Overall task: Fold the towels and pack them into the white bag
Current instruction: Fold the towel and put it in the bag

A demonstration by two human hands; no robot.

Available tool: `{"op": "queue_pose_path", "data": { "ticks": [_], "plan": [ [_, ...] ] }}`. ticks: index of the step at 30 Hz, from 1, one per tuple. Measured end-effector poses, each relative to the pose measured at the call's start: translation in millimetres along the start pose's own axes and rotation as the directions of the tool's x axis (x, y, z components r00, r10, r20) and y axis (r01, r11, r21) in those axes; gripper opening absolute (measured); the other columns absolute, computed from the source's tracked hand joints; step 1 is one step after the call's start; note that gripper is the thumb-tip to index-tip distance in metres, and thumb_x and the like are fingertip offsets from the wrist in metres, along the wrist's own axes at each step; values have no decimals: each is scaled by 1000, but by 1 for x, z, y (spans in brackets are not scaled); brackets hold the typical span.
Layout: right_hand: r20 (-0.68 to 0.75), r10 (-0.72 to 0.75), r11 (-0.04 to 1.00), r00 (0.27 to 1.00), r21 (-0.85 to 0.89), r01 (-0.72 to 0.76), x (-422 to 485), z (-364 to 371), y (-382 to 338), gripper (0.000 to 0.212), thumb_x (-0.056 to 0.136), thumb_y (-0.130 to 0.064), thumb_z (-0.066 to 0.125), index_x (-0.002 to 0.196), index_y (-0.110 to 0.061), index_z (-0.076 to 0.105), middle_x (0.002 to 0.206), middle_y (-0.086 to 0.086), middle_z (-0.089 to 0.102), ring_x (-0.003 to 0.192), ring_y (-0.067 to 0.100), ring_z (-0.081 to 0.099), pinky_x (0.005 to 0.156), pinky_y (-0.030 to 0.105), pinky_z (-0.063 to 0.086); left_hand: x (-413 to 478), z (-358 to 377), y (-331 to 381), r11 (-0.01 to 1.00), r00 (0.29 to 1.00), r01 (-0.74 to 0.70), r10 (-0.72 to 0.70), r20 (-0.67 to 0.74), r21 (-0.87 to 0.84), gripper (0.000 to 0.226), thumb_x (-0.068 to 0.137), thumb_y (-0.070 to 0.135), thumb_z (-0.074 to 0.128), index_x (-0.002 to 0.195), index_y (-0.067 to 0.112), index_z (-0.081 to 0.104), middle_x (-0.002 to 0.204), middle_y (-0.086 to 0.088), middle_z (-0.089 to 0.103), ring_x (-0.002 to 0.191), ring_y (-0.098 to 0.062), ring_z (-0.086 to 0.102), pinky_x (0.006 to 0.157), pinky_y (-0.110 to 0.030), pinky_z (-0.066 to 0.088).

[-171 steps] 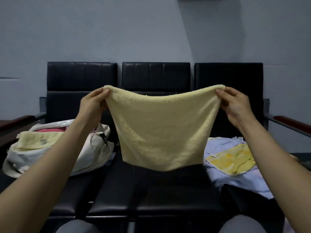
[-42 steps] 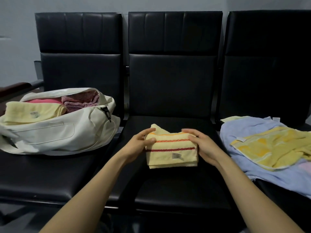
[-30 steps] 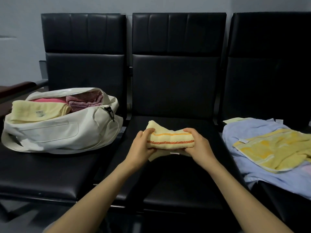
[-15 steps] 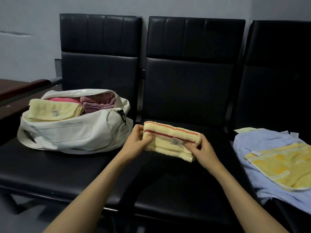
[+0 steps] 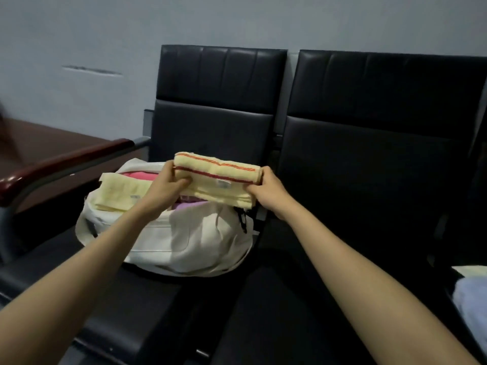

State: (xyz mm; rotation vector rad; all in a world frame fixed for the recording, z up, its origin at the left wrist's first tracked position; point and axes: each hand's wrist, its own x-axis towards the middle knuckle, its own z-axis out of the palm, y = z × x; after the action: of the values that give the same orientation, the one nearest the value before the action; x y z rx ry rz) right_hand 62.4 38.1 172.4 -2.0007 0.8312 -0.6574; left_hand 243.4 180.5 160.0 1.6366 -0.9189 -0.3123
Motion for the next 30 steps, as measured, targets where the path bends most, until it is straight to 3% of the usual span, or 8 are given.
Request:
{"op": "queue_pose_path", "data": {
  "ticks": [3,6,11,16,19,21,25,30],
  "plan": [
    [-20,-103,979,995,-178,98,34,39,-14,37,89,-24,63,119,-15,43,116,5,51,103,24,53,82,32,44,26,-22,-17,996,994,11,-1,-114,89,37,96,2,49,131,8,38,117,-5,50,111,-20,50,88,-32,44],
    [-44,-74,957,996,-283,59,50,67,-6,35,88,-29,61,118,-22,44,114,9,43,107,33,50,93,39,45,38,-30,-43,978,993,65,-45,-107,196,40,94,5,52,131,6,37,124,-10,52,116,-25,50,93,-35,43],
    [-34,-130,812,991,-578,87,52,72,2,38,92,-25,51,127,-15,41,120,11,45,111,30,41,93,34,35,38,-25,-59,958,993,83,-57,-104,273,39,96,18,51,132,9,38,119,-7,52,105,-24,49,86,-35,38],
    [92,-51,704,994,-703,101,62,58,-4,38,87,-33,54,118,-13,47,112,6,58,115,26,44,90,37,26,46,-13,-60,923,991,118,-130,10,366,51,96,29,54,139,9,35,124,-8,54,103,-22,51,86,-35,43],
    [79,-48,721,996,-687,89,62,62,-5,57,91,-54,47,126,-10,43,116,6,58,118,27,45,98,40,26,53,-5,-60,859,987,147,-159,-16,491,66,90,35,62,141,7,29,125,-13,56,109,-32,55,92,-43,47],
    [8,-139,671,990,-734,101,59,67,-3,65,93,-64,37,129,-10,43,115,6,62,116,27,47,99,42,25,58,0,-61,813,986,164,-153,-67,559,62,94,34,54,141,5,27,127,-16,56,110,-36,55,94,-48,47],
    [-75,-389,477,918,-869,131,62,82,8,45,95,-50,44,123,-15,48,111,3,64,109,24,48,90,38,30,72,3,-64,799,973,230,-172,-155,555,57,98,33,43,144,8,22,127,-18,55,111,-38,54,94,-51,47],
    [-125,-277,484,953,-875,26,79,92,17,30,97,-34,49,121,-18,54,119,2,60,112,22,47,92,36,32,83,14,-70,764,972,228,-141,-189,604,50,94,35,53,133,10,34,116,-11,61,104,-33,58,93,-47,46]
  ]
}}
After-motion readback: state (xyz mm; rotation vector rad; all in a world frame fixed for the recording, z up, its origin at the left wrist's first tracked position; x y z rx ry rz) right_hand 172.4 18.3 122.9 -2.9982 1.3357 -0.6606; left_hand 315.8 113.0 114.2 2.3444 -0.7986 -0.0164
